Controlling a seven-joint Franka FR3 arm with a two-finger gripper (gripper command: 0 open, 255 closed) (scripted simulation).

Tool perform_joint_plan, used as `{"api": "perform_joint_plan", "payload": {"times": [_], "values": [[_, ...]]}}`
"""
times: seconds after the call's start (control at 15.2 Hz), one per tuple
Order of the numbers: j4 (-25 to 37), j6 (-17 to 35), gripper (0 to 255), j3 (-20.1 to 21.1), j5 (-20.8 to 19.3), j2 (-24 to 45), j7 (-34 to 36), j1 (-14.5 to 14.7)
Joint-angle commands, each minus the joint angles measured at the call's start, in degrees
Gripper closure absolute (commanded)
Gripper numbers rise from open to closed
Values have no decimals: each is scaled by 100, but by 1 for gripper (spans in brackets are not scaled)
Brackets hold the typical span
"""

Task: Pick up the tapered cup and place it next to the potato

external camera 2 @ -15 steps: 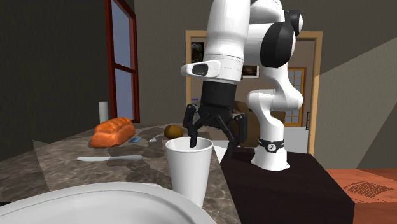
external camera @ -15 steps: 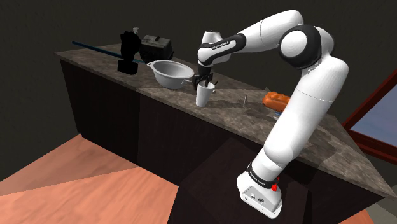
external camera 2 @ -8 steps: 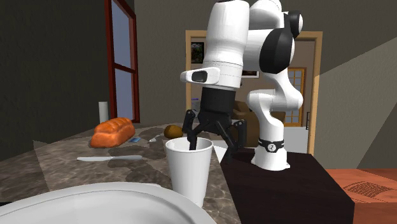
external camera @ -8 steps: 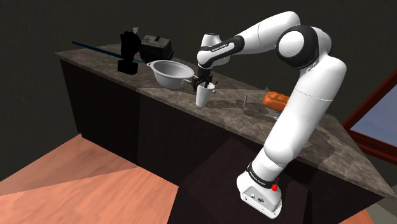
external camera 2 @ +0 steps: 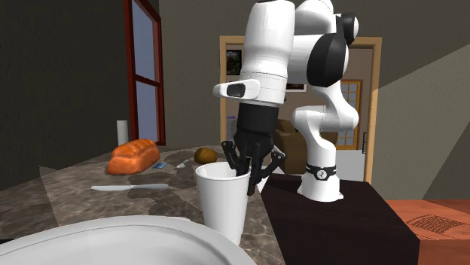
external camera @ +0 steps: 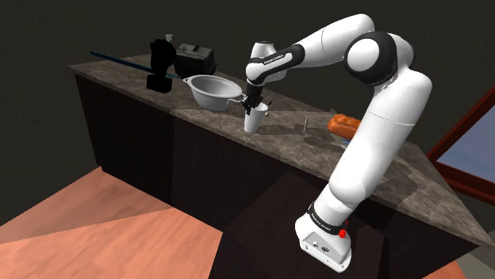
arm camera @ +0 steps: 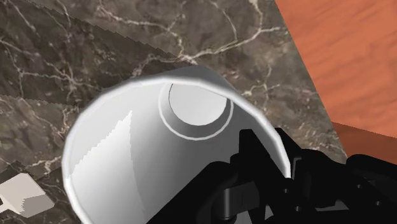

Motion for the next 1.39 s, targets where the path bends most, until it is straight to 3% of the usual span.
{"api": "perform_joint_plan", "payload": {"times": [0.0, 0.2, 1.32], "values": [[0, 0, 255, 2, 2, 3, -1, 1], [-5, 3, 255, 2, 1, 1, 0, 2], [761, -1232, 255, 16, 0, -475, -100, 31]]}}
